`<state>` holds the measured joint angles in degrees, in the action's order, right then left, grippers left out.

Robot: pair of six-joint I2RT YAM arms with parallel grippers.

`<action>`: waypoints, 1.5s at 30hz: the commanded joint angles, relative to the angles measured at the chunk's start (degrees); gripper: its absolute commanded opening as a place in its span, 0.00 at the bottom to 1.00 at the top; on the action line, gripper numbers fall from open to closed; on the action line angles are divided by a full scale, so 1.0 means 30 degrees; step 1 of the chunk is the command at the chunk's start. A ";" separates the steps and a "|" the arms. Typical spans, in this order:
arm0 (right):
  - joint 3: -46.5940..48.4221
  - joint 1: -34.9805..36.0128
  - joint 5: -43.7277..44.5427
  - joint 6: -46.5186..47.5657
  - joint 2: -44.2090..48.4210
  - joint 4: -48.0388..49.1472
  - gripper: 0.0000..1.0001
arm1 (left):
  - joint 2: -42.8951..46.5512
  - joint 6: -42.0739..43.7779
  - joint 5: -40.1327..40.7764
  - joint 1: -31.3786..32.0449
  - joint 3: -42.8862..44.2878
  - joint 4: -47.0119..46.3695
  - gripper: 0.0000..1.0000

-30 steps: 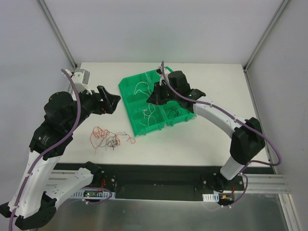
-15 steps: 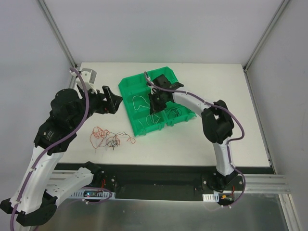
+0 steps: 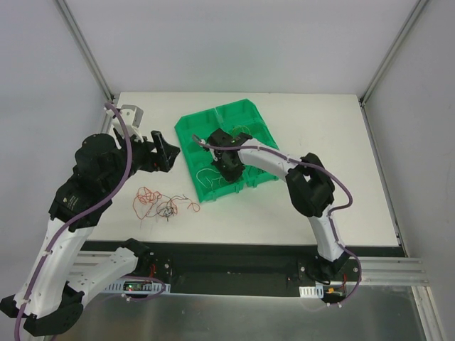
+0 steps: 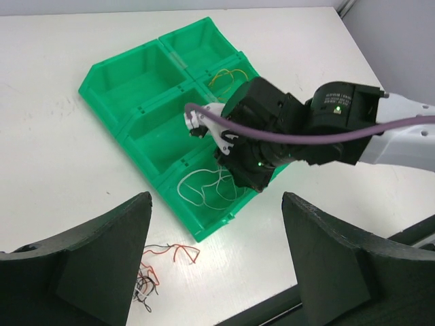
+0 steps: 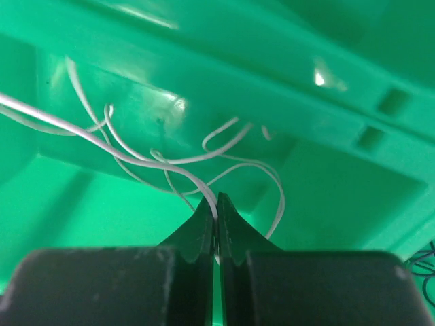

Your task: Untangle the cables

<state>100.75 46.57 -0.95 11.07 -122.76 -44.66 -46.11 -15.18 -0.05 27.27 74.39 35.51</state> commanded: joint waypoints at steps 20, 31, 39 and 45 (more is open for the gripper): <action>0.2863 0.0533 0.1372 -0.1170 0.3736 -0.3247 0.58 | -0.0332 -0.2175 -0.0685 -0.0183 -0.2060 0.0205 0.78; -0.3476 0.0445 0.2808 -0.3630 1.0355 -0.2344 0.63 | -0.4699 -0.7031 0.0750 -0.1791 -0.3611 0.3628 0.80; -0.9205 0.0240 0.1958 -0.5857 1.5398 -0.1547 0.63 | -0.5574 -1.1751 0.0252 -0.4749 -0.6251 0.4336 0.82; -1.1110 0.0210 0.1899 -0.5800 1.8445 -0.1752 0.63 | -0.8386 -1.3397 0.1419 -0.7765 -0.6077 0.4718 0.72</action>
<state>69.63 47.33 5.10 -4.86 -74.50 -50.15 -66.87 -49.50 0.54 9.02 55.94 47.46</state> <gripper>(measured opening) 0.631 0.751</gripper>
